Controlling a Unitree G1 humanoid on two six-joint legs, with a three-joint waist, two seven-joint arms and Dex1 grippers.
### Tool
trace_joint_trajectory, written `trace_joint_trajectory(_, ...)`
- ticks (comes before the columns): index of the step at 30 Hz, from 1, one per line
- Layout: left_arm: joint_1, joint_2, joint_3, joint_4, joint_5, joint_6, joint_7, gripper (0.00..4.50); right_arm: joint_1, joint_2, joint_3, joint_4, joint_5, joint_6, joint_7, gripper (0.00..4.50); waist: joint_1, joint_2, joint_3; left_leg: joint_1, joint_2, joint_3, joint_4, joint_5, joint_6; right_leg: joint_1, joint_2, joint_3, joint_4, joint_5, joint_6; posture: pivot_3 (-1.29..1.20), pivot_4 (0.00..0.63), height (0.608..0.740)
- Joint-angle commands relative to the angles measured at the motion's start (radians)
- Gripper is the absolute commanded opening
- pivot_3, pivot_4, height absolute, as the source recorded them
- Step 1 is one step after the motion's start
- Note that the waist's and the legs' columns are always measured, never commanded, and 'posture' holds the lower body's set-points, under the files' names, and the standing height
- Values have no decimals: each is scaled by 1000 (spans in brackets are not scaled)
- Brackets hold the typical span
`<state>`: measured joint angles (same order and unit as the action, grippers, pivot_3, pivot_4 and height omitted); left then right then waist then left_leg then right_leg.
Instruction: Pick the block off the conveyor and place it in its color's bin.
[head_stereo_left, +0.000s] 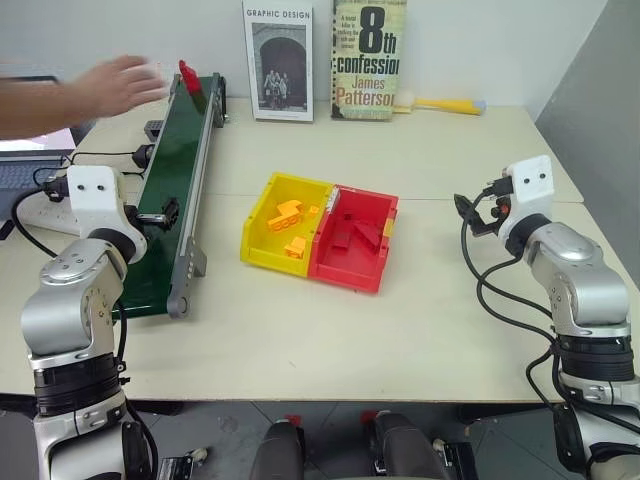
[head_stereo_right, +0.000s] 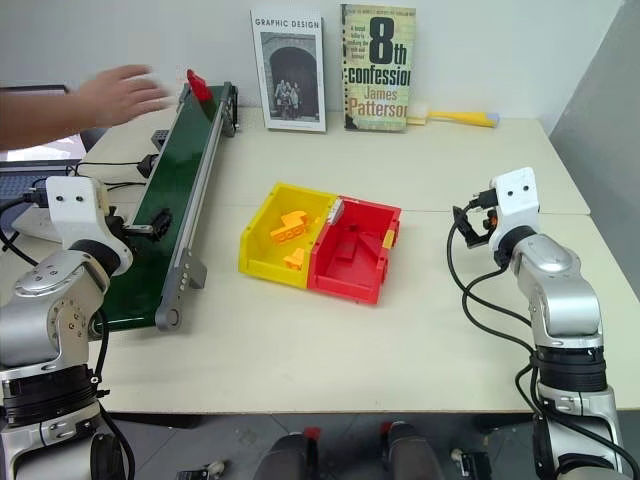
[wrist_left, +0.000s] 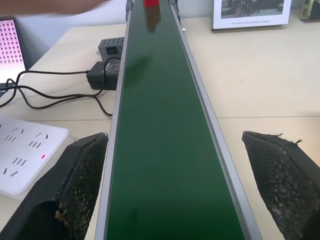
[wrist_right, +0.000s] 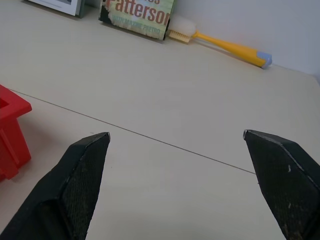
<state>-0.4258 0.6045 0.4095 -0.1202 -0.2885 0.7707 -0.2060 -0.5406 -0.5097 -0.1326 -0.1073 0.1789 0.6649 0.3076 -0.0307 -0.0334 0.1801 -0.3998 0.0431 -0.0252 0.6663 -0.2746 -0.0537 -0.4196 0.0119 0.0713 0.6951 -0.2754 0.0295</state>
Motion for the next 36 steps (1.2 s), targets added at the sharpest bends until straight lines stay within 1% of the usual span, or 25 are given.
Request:
trace_joint_trajectory(1,-8,8,36,-52,-1,-16,18,4495,-27,-7,-12,-16,-3,-15,1,4500,0,0,0,0,0,0,0,0,0,0,0,0,0,0,0,0,150,740)
trace_joint_trajectory(11,1,-22,39,-74,8,-51,54,4495,-31,4,-3,-23,-2,-11,4,4500,0,0,0,0,0,0,0,0,0,0,0,0,0,0,0,0,150,740)
trace_joint_trajectory(15,2,-48,55,-80,8,-62,84,4495,-51,-2,5,-6,-2,-41,25,4500,0,0,0,0,0,0,0,0,0,0,0,0,0,0,0,0,150,740)
trace_joint_trajectory(19,-11,-65,49,-68,10,-71,106,4495,-97,-10,26,-3,47,-58,131,4500,0,0,0,0,0,0,0,0,0,0,0,0,0,0,0,0,150,740)
trace_joint_trajectory(21,-23,-69,49,-57,6,-78,113,4495,-128,-12,37,-34,120,-64,248,4500,-1,0,0,0,0,0,0,0,0,0,0,0,0,0,0,0,150,740)
trace_joint_trajectory(23,-33,-74,48,-41,6,-86,121,4495,-151,-20,40,-64,217,-22,362,4500,-1,0,0,0,0,0,0,0,0,0,0,0,0,0,0,0,150,740)
trace_joint_trajectory(27,-56,-83,38,-8,5,-94,123,4495,-190,-74,81,-111,344,67,546,4500,0,0,0,0,0,-1,0,0,0,0,0,-1,-1,0,0,0,150,740)
trace_joint_trajectory(29,-70,-80,31,7,0,-95,113,4495,-222,-91,90,-131,407,120,596,4500,1,0,0,0,0,-1,0,0,0,1,0,-1,-1,0,0,0,150,740)
trace_joint_trajectory(31,-82,-80,29,24,-1,-99,112,4495,-246,-101,93,-140,439,147,618,4500,1,0,0,0,0,-1,0,0,0,0,0,-1,-1,0,0,0,150,740)
trace_joint_trajectory(36,-101,-81,31,71,5,-125,112,4495,-269,-97,100,-155,465,165,609,4500,1,0,0,0,0,-2,0,0,0,1,0,-2,-2,0,0,0,150,740)
